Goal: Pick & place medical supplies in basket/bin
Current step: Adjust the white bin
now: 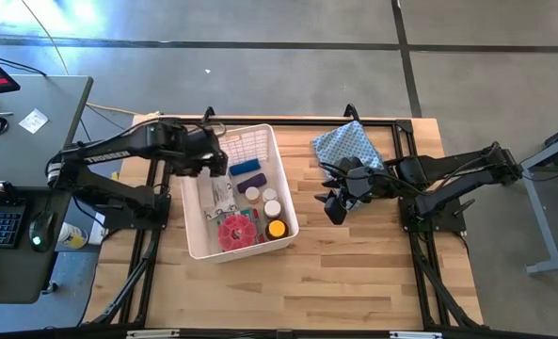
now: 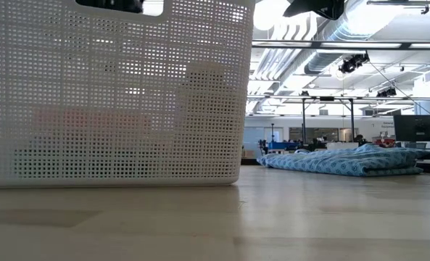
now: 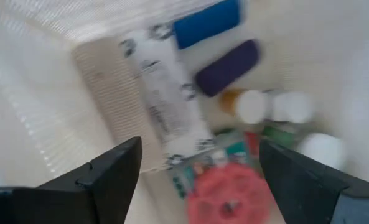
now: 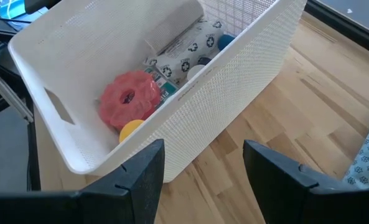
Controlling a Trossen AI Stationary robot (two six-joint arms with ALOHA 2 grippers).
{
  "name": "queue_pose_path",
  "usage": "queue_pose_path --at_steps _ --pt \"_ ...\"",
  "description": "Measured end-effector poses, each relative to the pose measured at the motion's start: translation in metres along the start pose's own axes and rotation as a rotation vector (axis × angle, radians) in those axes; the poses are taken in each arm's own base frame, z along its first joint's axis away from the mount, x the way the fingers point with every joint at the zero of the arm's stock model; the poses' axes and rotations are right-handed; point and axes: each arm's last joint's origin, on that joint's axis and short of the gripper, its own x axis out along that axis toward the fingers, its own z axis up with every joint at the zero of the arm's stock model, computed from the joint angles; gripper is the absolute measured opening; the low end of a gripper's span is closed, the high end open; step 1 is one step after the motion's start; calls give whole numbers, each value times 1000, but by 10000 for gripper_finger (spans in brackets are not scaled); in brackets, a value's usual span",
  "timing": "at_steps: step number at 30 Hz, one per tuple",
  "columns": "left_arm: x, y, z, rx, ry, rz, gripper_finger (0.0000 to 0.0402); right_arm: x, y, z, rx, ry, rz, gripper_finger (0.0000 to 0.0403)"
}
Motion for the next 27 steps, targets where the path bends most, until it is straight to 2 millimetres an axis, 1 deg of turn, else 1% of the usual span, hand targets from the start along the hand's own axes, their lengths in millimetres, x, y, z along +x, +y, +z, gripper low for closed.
queue_pose_path --at_steps 4,7,11,13,15,17,20,23,27 --pt "-33 -9 7 58 -61 -116 356 0 0 0 1 3 4 208" --pt "-62 -12 12 93 -120 -207 356 0 1 1 22 1 18 208" --pt "-100 -14 10 170 -196 -323 355 0 4 4 61 -34 52 208" --pt "-115 -11 6 200 -201 -335 353 0 5 6 57 -49 65 208" --pt "-121 -3 0 196 -177 -293 345 0 6 7 58 -66 66 208" --pt "-122 5 -6 168 -136 -228 334 0 4 9 79 -94 33 208" --pt "-123 4 -12 158 -138 -254 317 9 -3 10 114 -101 -61 208" --pt "-128 3 -15 147 -143 -314 301 28 -11 4 119 -14 -152 208" --pt "-130 -5 -18 181 -150 -383 281 59 -11 -8 35 157 -165 208"
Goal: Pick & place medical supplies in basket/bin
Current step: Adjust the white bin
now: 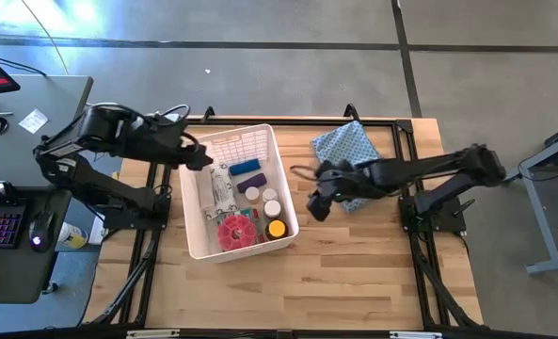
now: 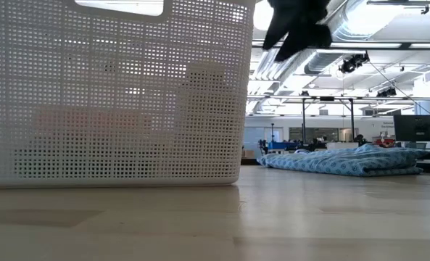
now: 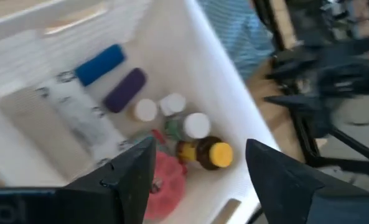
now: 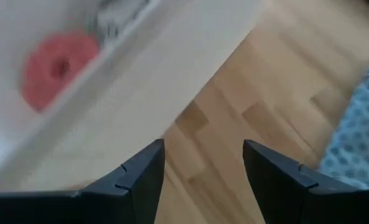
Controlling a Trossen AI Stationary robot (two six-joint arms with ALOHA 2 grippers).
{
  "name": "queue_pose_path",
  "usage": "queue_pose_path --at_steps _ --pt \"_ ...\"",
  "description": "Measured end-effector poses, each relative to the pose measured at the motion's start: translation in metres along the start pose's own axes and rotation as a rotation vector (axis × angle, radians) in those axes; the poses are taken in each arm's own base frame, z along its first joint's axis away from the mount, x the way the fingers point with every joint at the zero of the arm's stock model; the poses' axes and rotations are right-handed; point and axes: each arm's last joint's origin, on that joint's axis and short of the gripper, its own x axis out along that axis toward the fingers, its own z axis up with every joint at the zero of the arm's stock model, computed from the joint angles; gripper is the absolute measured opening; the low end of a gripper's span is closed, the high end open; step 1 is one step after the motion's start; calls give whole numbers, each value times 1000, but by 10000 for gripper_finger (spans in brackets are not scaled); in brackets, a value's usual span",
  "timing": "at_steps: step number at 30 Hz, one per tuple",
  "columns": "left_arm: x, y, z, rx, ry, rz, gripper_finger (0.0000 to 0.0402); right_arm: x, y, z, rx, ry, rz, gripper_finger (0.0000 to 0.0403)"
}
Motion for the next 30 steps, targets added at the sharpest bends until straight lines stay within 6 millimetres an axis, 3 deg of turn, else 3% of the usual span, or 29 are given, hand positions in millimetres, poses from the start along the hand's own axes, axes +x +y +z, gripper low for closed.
queue_pose_path --at_steps 6,13,21,30 --pt "-7 -18 -2 91 -36 -203 255 40 9 -1 -179 12 -50 208" --pt "-31 -24 1 145 -116 -422 233 71 -9 13 -348 30 -121 208" --pt "-42 -8 0 175 -111 -397 221 97 -17 26 -502 46 14 208" --pt "-44 10 -2 275 -117 -273 221 121 0 39 -474 -145 180 208"
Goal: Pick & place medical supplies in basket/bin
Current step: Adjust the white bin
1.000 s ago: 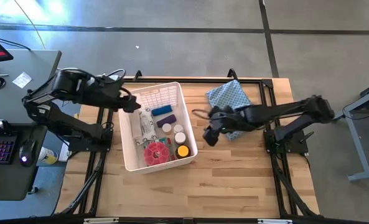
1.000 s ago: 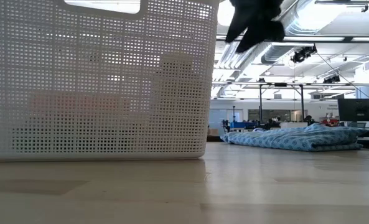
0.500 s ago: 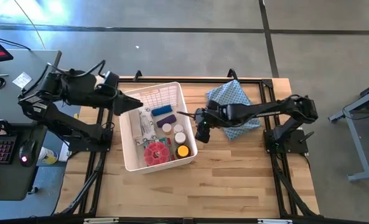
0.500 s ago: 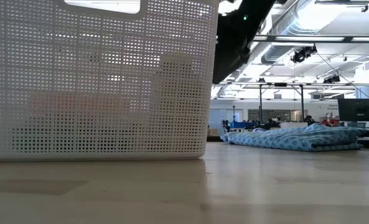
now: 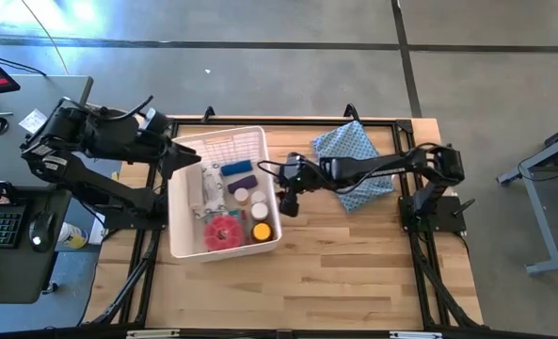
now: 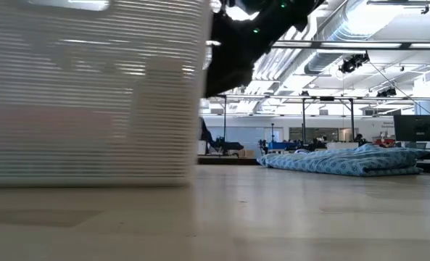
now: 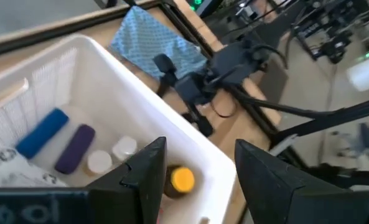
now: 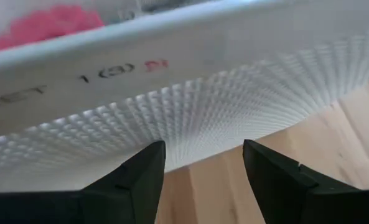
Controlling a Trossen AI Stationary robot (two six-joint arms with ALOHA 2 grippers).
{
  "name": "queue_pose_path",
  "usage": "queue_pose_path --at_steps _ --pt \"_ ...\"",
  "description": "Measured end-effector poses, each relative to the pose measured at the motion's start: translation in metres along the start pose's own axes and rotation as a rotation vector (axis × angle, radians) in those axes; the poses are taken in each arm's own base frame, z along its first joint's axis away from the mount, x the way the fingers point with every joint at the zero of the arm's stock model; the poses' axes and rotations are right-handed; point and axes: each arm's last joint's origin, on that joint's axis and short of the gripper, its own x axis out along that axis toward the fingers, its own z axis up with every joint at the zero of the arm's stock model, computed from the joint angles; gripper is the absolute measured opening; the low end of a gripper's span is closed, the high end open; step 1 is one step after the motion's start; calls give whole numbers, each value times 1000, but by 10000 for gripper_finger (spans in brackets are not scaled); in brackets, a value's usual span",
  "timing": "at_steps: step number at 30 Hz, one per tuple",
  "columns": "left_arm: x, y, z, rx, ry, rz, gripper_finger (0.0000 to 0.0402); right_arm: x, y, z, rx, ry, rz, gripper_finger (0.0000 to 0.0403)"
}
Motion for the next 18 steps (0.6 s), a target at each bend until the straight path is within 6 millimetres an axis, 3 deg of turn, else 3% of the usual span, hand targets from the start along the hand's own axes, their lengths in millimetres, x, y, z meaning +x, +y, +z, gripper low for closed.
queue_pose_path --at_steps 11,18 --pt "-2 4 2 159 -94 90 221 32 30 1 209 -174 1 208" --pt "-2 4 4 183 -129 108 221 38 43 -1 278 -215 -16 208"
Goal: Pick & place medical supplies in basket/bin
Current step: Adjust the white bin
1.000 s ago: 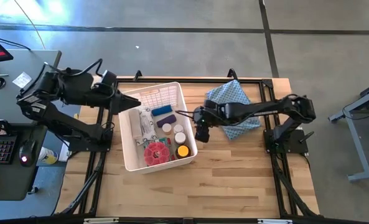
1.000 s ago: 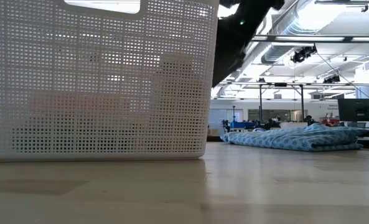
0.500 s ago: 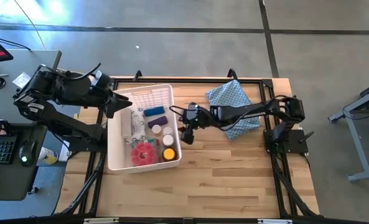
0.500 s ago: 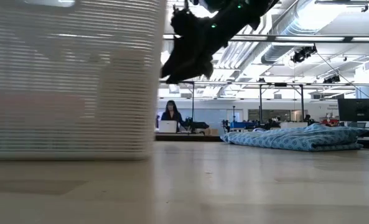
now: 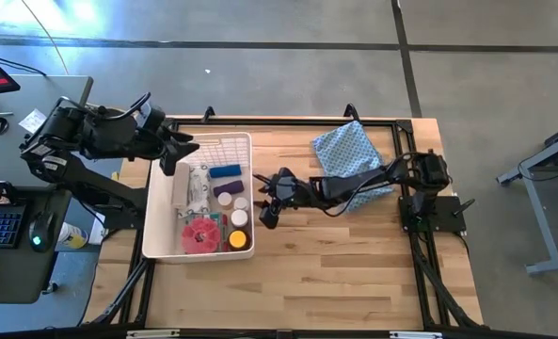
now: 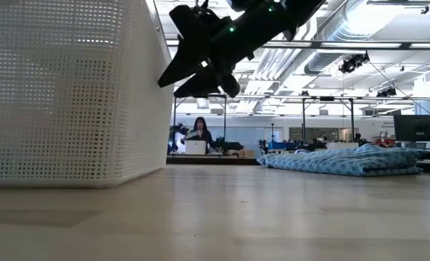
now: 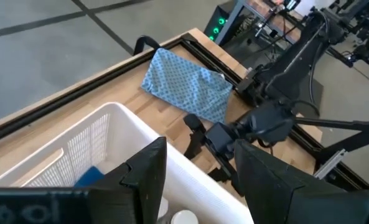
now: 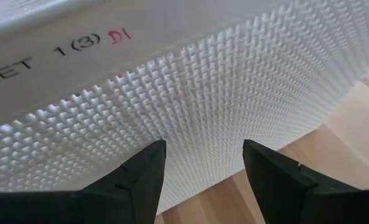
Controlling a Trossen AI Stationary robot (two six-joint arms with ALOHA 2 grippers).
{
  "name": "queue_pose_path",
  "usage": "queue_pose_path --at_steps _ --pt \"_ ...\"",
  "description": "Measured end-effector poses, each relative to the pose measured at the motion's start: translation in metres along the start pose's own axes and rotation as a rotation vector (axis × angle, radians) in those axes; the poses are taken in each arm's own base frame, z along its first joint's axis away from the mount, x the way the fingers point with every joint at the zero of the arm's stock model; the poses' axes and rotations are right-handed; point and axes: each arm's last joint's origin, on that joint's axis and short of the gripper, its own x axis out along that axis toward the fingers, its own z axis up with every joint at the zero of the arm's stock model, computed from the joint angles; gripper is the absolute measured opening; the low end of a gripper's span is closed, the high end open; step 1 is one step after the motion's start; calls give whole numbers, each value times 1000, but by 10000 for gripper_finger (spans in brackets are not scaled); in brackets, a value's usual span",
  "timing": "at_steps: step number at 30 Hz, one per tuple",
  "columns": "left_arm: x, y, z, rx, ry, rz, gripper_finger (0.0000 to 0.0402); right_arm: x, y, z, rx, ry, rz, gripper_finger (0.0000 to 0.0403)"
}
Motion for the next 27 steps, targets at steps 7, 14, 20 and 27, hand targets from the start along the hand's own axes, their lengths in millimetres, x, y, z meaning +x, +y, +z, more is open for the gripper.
queue_pose_path --at_steps 7,14,20,27 --pt "0 -2 2 -19 -22 -20 221 0 0 3 15 -47 -23 208" --pt "1 -4 4 -28 -35 -31 221 0 1 7 53 -76 -5 208" --pt "1 -4 4 -28 -40 -26 221 0 2 10 88 -107 24 208" --pt "1 -3 5 -27 -58 -5 221 0 6 11 108 -95 99 208"
